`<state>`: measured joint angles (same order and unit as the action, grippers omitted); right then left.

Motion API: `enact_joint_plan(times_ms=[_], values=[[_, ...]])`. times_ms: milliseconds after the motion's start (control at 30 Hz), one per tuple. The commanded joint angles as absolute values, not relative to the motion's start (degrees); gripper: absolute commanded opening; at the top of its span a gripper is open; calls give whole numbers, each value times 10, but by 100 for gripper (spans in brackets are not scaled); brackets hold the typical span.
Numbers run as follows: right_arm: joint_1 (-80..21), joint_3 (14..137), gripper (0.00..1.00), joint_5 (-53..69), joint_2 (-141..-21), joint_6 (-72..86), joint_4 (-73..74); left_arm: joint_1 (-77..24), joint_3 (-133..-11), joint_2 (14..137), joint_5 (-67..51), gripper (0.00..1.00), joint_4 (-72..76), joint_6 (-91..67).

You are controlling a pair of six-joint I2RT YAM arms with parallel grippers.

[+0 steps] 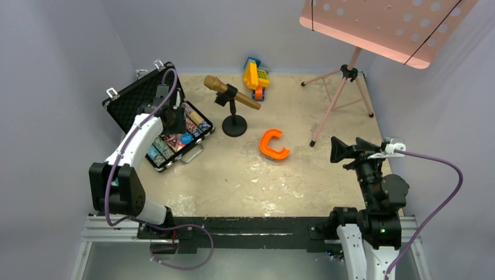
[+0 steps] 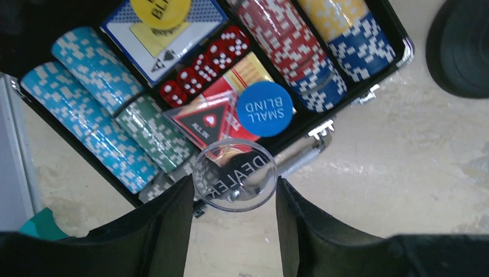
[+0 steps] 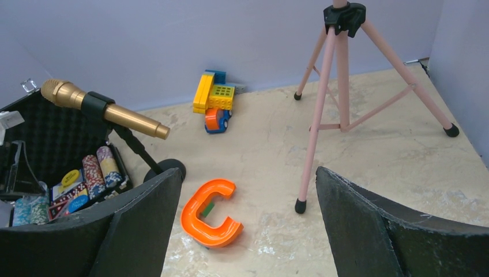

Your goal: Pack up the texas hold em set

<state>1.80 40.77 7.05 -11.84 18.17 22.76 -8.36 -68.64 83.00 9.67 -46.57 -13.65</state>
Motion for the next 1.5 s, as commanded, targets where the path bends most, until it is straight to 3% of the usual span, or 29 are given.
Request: enact_joint_plan(times_ms=[0,500,1133,1233,1467], values=[[15,412,91,64,-112,179,216,-43,-733,870,112,26,-417,-99],[15,414,91,64,-123,178,218,46,-833,1015,151,27,-392,-78],[15,412,91,62,-124,178,216,52,-856,1108,166,31,-426,-65],[15,412,91,62,-124,178,216,52,-857,1112,166,36,-431,-67],[15,411,90,62,-123,178,216,51,-857,1107,166,61,-430,-71]])
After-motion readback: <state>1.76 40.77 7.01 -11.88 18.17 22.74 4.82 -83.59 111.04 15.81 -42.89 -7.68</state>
